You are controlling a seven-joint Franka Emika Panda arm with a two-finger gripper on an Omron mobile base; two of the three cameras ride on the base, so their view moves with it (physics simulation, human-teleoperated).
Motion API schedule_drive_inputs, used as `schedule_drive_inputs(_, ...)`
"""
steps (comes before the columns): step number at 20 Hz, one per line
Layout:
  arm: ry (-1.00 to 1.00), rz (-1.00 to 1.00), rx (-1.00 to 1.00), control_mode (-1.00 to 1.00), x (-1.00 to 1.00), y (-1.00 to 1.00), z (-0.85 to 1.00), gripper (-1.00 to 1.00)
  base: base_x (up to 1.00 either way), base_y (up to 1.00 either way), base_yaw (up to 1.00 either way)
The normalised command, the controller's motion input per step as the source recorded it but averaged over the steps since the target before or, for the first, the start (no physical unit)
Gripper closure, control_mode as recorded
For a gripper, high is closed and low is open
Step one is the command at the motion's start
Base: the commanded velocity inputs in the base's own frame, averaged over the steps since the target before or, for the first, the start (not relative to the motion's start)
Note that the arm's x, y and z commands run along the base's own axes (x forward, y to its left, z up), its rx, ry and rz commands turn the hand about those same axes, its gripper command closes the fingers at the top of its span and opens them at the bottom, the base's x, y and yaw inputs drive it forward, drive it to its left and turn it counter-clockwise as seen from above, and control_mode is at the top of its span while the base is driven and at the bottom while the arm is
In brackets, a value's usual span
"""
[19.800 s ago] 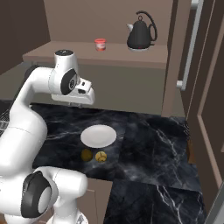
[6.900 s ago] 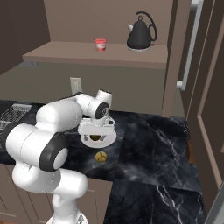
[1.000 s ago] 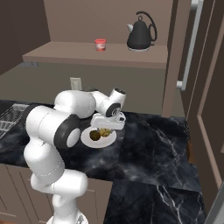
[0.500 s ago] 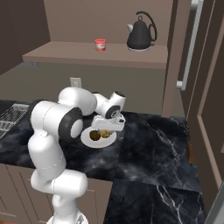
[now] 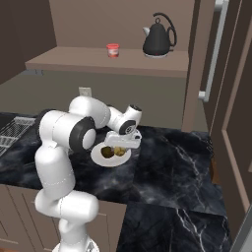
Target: Pick the avocado and bread from the counter and place them on the plate. Then pick the jam from the cabinet and place it next to the plate. Lastly close the cabinet door.
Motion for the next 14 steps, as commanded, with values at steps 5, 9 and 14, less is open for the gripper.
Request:
schedule_drive_inputs(5, 0.00, 0.00, 0.00, -1.00, 0.05, 0.03, -0.16, 1.00, 0.00, 0.00, 0.00)
schedule_drive_inputs(9, 0.00, 0.00, 0.00, -1.00, 0.00, 0.12, -0.08, -1.00, 0.00, 0.00, 0.00)
schedule_drive_inputs(14, 0.00, 0.00, 0.00, -1.00, 0.00, 0.03, -0.03, -1.00, 0.00, 0.00, 0.00)
